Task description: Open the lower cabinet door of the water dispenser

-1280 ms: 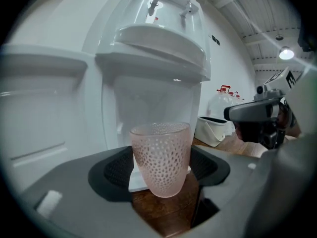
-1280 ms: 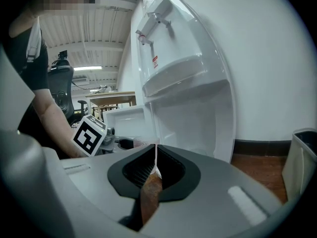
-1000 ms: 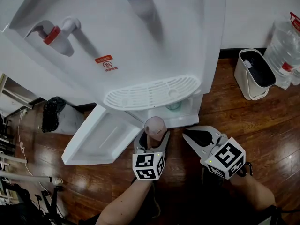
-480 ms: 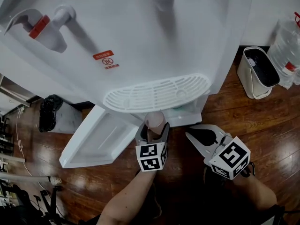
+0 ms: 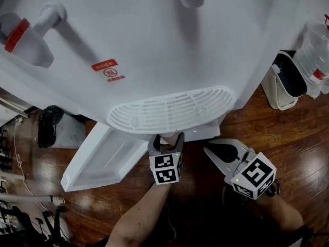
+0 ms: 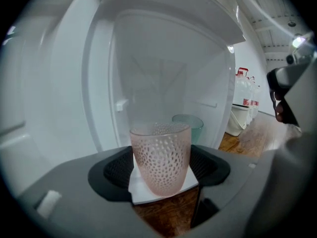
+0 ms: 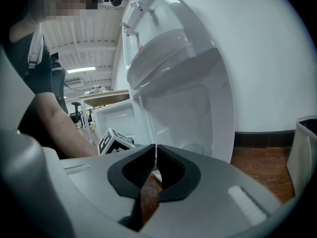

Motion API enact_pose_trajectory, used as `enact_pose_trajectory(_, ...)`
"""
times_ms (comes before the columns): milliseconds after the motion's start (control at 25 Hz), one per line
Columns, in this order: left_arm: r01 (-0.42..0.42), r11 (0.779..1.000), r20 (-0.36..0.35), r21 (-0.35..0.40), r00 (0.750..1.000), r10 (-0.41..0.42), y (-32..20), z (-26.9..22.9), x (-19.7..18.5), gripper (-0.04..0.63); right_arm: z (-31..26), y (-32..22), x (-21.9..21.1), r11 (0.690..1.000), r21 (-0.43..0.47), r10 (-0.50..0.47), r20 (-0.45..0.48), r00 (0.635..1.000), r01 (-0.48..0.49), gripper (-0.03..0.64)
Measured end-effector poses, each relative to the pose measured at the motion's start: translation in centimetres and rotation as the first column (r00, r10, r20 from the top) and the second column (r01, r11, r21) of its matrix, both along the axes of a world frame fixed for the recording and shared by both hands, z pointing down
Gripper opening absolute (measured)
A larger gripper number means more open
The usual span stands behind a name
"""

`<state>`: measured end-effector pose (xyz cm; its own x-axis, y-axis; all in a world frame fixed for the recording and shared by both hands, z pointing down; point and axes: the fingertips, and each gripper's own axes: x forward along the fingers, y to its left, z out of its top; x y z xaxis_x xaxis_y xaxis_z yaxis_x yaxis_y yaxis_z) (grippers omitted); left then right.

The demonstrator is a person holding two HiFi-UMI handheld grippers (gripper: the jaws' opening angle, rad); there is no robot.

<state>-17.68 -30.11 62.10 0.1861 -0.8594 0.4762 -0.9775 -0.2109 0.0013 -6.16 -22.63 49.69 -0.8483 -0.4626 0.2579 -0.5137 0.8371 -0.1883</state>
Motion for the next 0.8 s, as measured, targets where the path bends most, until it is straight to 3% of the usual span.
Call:
enact_pose_trajectory(480, 0.019, 0.999, 0.037, 0.046, 0.999, -0.021, -3.5, 0.6, -0.5, 0.353, 0.8, -1.7, 0.5, 1.000, -0.007, 0.007, -0.005, 1.000, -0.007, 0.011)
enact_pose_trajectory(800, 0.073, 0.995, 0.130, 0.068, 0.988, -0.081, -4.5, 0.7, -0.5, 0.353, 1.4, -1.9, 0.9, 1.000, -0.018, 0.006, -0.002, 1.000, -0.006, 0.011)
